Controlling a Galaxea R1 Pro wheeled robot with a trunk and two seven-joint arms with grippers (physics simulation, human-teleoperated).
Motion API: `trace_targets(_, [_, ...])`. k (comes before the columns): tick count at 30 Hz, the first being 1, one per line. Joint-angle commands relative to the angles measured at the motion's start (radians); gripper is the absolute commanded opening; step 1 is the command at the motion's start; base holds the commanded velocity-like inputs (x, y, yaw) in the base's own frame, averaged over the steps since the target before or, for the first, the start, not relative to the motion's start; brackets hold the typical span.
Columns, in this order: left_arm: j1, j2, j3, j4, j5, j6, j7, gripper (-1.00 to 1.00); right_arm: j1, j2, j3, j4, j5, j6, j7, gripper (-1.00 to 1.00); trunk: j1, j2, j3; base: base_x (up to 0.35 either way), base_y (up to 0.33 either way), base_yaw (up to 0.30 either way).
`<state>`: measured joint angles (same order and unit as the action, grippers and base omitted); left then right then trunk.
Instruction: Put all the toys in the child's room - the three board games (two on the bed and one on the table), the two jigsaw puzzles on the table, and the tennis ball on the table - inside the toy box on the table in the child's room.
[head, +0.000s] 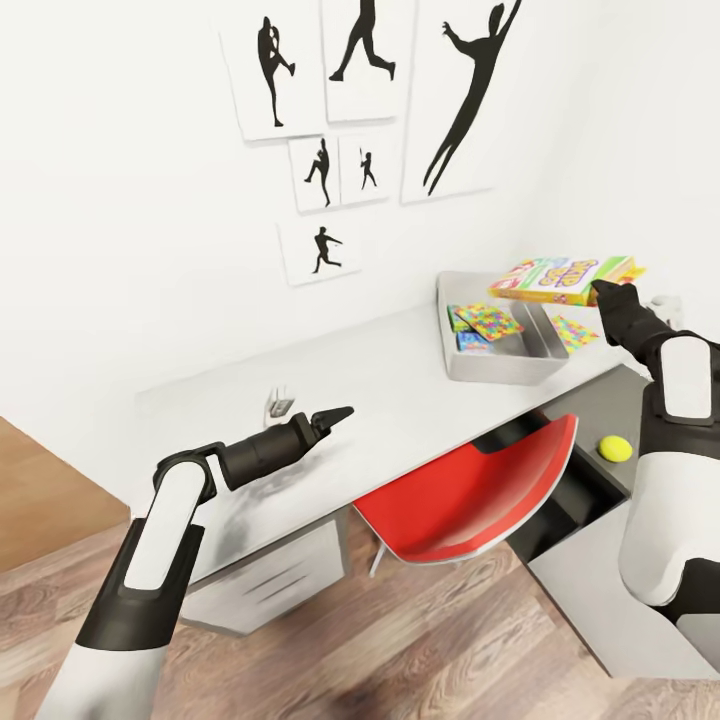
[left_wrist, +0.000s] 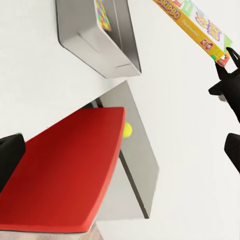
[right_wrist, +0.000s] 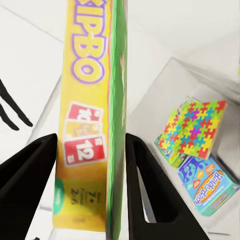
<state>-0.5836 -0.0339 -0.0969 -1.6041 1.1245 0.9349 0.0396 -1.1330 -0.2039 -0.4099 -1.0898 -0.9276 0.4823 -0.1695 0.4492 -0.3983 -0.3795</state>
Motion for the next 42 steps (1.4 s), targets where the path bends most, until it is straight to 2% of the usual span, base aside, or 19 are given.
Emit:
trace_targets(1, [-0.001,-0.001,0.0,0.0,0.004,0.004,0.006,1.0,-0.001,0.0,-0.001,0.0,-0.01,0.004,-0.007,-1.0,0.001,-0.002,-0.002,0.159,-0.24,0.0])
trace_targets(6, [0.0,-0.001,0.0,0.0,0.004,0.003,0.012,1.0,-0.002,0.002,-0.001,0.031,-0.01,0.001,-0.004,-1.0,0.001,-0.002,-0.002,0.162,-0.21,0.0])
trace_targets(14, [-0.001,-0.003,-0.001,0.001,0.004,0.002,0.015,1.0,-0.029,0.008,-0.004,0.184,-0.013,-0.059,-0.001,-1.0,0.001,-0.002,-0.002,0.054,-0.063,0.0])
trace_targets(17, [-0.001,-0.003,-0.002,0.001,0.004,0.002,0.015,1.0,-0.07,0.01,-0.002,0.262,-0.013,-0.106,0.0,-1.0,0.001,-0.002,-0.002,0.018,-0.02,0.0])
trace_targets(18, [-0.001,-0.003,-0.002,0.001,0.004,0.002,0.015,1.0,-0.07,0.01,-0.002,0.262,-0.013,-0.106,0.0,-1.0,0.001,-0.002,-0.002,0.014,-0.016,0.0])
trace_targets(19, [-0.001,-0.002,-0.002,0.001,0.004,0.002,0.015,1.0,-0.094,0.013,0.0,0.314,-0.012,-0.128,0.0,-1.0,0.001,-0.002,-0.002,0.009,-0.01,0.0])
trace_targets(23, [-0.001,-0.001,0.0,0.001,0.004,0.002,0.015,1.0,-0.123,0.023,0.003,0.374,-0.009,-0.147,0.0,-1.0,0.001,-0.002,-0.002,0.005,-0.006,0.0])
trace_targets(32, [-0.001,0.0,0.004,0.001,0.005,0.002,0.014,1.0,-0.142,0.052,0.006,0.41,-0.005,-0.162,0.001,-1.0,0.001,-0.002,-0.002,0.001,-0.001,0.0])
trace_targets(42, [-0.001,0.0,0.003,0.001,0.005,0.002,0.014,1.0,-0.157,0.058,0.005,0.414,-0.002,-0.173,0.001,-1.0,0.001,-0.002,-0.002,0.088,0.061,0.0])
